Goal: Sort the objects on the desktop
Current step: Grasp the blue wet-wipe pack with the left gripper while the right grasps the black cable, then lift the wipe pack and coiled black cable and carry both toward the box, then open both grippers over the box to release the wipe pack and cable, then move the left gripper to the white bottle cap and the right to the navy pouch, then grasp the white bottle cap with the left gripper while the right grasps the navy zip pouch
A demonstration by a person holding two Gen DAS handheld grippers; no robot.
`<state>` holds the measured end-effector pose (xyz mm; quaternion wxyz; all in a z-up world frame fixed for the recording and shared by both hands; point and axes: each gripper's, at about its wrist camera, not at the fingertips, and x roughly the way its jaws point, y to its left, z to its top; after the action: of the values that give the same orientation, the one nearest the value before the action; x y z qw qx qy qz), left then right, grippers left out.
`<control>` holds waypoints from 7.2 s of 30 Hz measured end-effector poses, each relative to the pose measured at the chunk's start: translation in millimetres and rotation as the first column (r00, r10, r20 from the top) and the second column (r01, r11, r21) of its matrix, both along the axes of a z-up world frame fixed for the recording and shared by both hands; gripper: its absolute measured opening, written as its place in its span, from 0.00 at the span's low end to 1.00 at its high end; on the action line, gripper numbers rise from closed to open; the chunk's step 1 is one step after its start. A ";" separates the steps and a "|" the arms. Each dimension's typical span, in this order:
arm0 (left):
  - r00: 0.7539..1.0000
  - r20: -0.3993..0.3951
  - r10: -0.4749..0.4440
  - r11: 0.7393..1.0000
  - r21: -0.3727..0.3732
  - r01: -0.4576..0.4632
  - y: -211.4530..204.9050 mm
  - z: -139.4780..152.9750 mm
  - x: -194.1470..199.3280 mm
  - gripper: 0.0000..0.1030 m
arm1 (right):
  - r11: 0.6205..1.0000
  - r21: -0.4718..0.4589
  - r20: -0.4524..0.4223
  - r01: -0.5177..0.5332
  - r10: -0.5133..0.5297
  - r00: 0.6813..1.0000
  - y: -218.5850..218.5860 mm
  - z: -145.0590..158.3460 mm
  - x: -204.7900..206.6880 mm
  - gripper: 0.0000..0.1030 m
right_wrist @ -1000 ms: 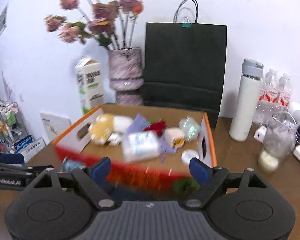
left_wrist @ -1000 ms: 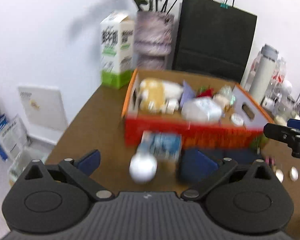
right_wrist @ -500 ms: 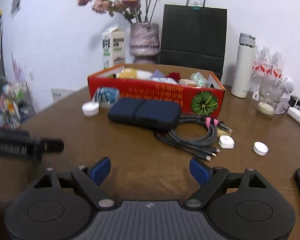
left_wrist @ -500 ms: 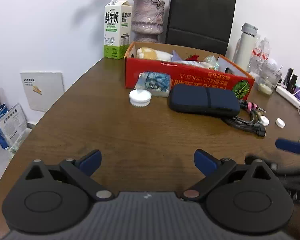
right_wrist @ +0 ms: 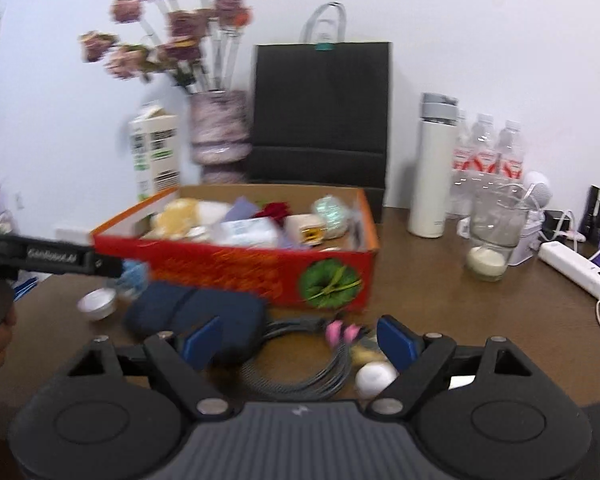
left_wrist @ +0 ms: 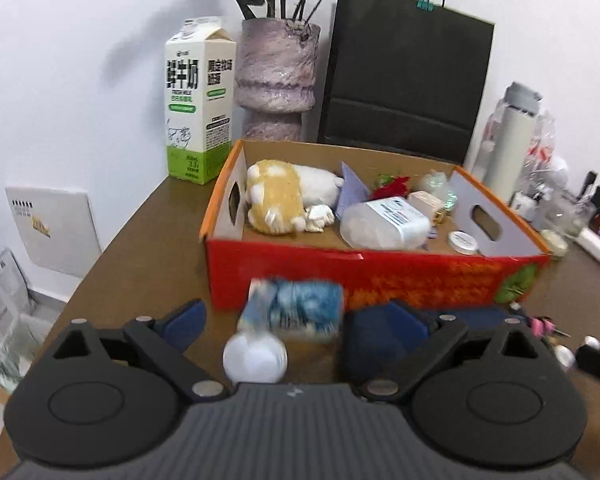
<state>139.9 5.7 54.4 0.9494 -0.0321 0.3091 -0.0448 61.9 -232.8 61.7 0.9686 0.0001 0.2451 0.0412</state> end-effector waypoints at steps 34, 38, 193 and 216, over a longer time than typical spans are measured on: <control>0.990 0.127 0.055 0.978 -0.207 -0.028 18.4 43.8 -60.5 0.19 | 0.973 -0.228 0.156 0.032 0.004 0.988 8.6 30.3 -25.6 0.00; 0.992 0.114 0.048 0.982 -0.190 -0.026 18.3 40.4 -75.3 0.19 | 0.981 -0.192 0.068 0.032 -0.019 0.997 -8.3 22.6 -21.0 0.08; 0.998 -0.044 -0.055 0.996 -0.069 0.052 21.0 -40.2 -7.7 0.40 | 0.909 0.361 -0.034 -0.210 0.238 0.971 28.1 -15.5 53.9 0.34; 0.999 -0.009 -0.039 0.999 0.014 0.039 22.0 -41.9 -31.2 0.39 | 0.578 0.789 -0.103 -0.207 0.456 0.884 -17.7 -61.7 41.0 0.34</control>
<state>108.7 27.7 12.5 0.9473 -0.0195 0.3139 -0.0609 102.9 -250.5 0.0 0.8040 0.3652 0.3417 0.3217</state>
